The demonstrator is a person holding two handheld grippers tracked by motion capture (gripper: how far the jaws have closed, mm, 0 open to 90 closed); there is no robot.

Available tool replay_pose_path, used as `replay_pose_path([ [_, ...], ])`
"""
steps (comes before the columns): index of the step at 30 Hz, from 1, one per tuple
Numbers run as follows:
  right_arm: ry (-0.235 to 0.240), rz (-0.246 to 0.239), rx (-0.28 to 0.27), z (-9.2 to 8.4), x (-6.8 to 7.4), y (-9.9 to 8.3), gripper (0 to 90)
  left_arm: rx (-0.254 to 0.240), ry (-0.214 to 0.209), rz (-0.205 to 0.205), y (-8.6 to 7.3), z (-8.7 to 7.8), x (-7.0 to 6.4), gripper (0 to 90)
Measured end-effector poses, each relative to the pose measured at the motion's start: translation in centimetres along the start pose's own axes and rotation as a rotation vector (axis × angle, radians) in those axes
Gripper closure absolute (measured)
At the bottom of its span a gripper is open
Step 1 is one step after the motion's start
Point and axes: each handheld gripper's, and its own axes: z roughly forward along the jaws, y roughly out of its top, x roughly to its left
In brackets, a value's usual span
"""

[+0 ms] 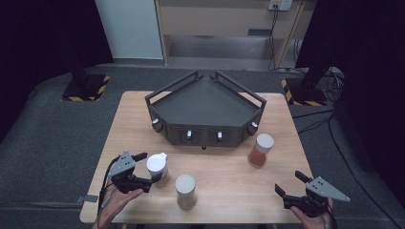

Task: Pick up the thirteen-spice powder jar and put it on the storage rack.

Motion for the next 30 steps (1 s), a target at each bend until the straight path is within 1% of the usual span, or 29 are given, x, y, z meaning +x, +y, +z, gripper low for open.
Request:
replay_pose_path([
  [4,0.0,0.001,-0.001,0.0,0.0,0.0,7.7,0.001,-0.007,-0.006,-0.4,0.7,0.1,7.3],
  [6,0.0,0.001,-0.002,0.0,0.0,0.0,7.8,-0.001,-0.005,0.0,-0.6,1.1,0.1,9.6],
  [10,0.001,-0.001,0.0,0.0,0.0,0.0,8.1,-0.02,-0.017,0.011,-1.2,1.4,0.2,18.3],
  [11,0.001,0.0,0.0,0.0,0.0,0.0,8.1,-0.025,-0.016,0.02,-1.3,1.4,0.1,22.4],
  [12,0.001,-0.001,0.0,0.0,0.0,0.0,8.2,-0.025,-0.016,0.02,-1.3,1.4,0.1,24.7],
  [13,0.001,-0.001,0.0,0.0,0.0,0.0,8.1,-0.033,-0.005,0.028,-1.4,1.4,0.0,26.3],
  [14,0.001,-0.001,-0.001,0.0,0.0,0.0,8.2,-0.037,-0.005,0.025,-1.5,1.4,0.0,28.6],
  [16,0.0,-0.001,-0.001,0.0,0.0,0.0,8.3,-0.049,0.003,0.018,-1.8,1.4,-0.1,29.0],
  [18,0.001,-0.002,-0.001,0.0,0.0,0.0,8.3,-0.047,0.007,0.031,-1.8,1.3,-0.3,29.1],
  [23,0.0,-0.002,-0.001,0.0,0.0,0.0,8.3,-0.042,0.006,0.034,-1.5,1.4,-0.3,29.3],
  [25,0.0,-0.002,-0.002,0.0,0.0,0.0,8.3,-0.04,-0.003,0.034,-1.2,1.4,-0.3,29.3],
  [27,-0.002,-0.002,-0.005,0.0,0.0,-0.1,8.4,-0.041,-0.014,0.024,-0.7,1.4,-0.2,29.2],
  [30,-0.002,-0.003,-0.011,-0.1,0.0,-0.1,8.5,-0.049,-0.024,0.038,0.3,1.3,-0.1,29.3],
])
